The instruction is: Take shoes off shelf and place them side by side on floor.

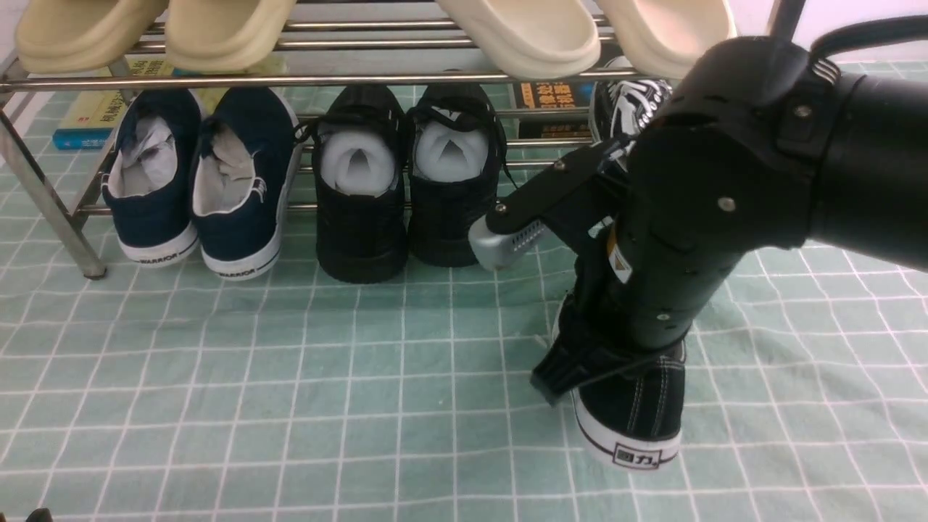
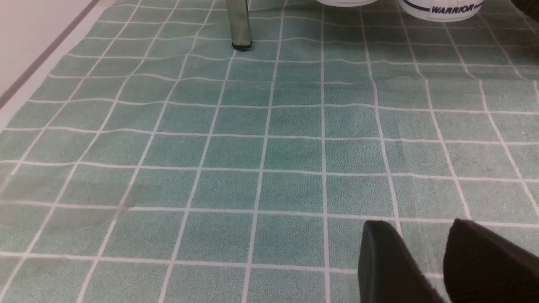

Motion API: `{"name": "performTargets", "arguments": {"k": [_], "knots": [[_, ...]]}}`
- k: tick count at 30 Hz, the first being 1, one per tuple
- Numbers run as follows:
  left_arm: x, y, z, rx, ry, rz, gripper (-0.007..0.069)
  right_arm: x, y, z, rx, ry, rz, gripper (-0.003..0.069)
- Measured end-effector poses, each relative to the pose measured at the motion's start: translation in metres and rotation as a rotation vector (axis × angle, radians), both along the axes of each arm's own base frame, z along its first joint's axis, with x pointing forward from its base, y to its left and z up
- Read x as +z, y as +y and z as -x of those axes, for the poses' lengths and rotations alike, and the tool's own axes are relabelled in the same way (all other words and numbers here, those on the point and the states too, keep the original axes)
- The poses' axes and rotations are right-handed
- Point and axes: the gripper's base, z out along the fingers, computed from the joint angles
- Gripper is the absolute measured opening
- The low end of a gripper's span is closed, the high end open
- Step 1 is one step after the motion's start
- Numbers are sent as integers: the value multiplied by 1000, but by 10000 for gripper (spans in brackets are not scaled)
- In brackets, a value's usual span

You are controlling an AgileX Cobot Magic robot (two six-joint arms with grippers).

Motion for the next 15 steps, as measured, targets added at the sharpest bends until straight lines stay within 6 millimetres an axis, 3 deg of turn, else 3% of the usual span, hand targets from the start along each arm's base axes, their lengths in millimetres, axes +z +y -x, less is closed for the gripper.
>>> {"name": "performTargets", "arguments": {"k": [6, 15], "knots": [[0, 0, 0, 0, 0, 0, 243, 5, -1, 12, 64, 96, -10, 16], [0, 0, 0, 0, 0, 0, 243, 58, -5, 19, 132, -37, -72, 16]]}}
